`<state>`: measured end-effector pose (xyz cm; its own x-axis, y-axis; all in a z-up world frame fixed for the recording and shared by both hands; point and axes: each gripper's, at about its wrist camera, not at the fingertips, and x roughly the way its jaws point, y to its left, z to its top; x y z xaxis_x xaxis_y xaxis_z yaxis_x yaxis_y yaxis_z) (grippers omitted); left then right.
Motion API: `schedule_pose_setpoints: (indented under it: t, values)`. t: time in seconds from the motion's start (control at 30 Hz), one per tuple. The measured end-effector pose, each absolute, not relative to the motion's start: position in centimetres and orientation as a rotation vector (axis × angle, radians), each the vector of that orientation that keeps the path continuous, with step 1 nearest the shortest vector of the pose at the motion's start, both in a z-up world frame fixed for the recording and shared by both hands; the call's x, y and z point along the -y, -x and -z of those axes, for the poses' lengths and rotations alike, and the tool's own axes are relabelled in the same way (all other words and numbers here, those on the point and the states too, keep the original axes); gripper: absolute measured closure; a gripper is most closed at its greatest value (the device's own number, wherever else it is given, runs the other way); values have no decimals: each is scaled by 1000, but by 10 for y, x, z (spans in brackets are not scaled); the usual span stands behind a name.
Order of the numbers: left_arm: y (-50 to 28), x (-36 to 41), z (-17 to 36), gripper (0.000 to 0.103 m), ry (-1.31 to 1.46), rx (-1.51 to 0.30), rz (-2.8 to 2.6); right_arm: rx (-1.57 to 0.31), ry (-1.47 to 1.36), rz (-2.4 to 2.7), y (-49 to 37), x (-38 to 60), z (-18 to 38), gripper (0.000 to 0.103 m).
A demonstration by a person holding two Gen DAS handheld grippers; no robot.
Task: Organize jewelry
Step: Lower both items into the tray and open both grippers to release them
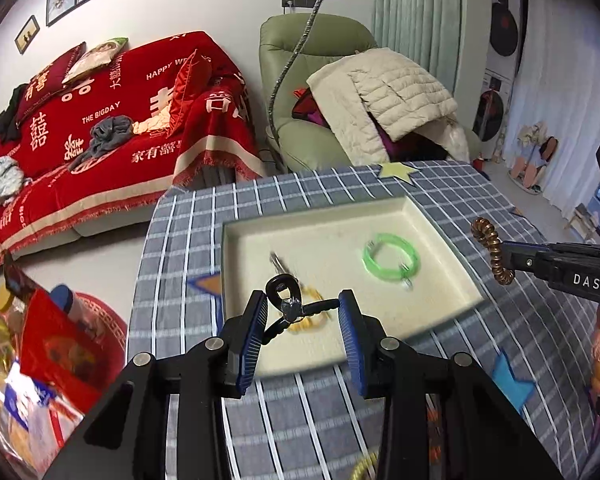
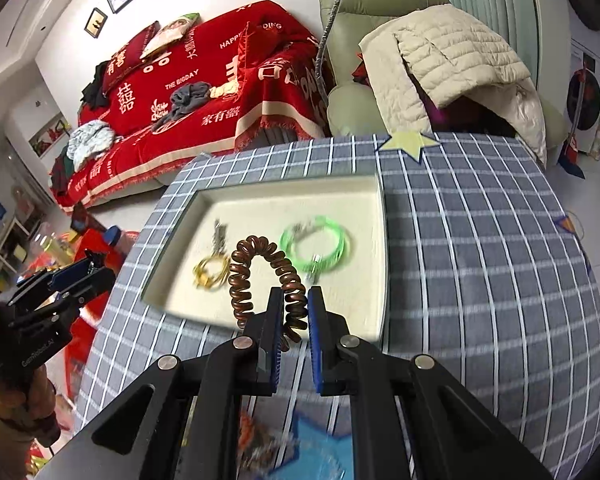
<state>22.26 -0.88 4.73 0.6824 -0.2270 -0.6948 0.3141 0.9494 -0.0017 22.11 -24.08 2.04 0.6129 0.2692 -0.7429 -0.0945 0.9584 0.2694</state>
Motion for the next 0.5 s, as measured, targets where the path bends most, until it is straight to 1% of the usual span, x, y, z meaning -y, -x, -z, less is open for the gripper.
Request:
schedule_pose_setpoints:
  t: [0.23,0.5]
  values:
    - [-293,23,-24,45,-109,-812,235,-918,-275,-170,-280,253,3,90]
    - [-329,47,22,45,-113,-862,223,-946,-289,-107,-317,256,43,90]
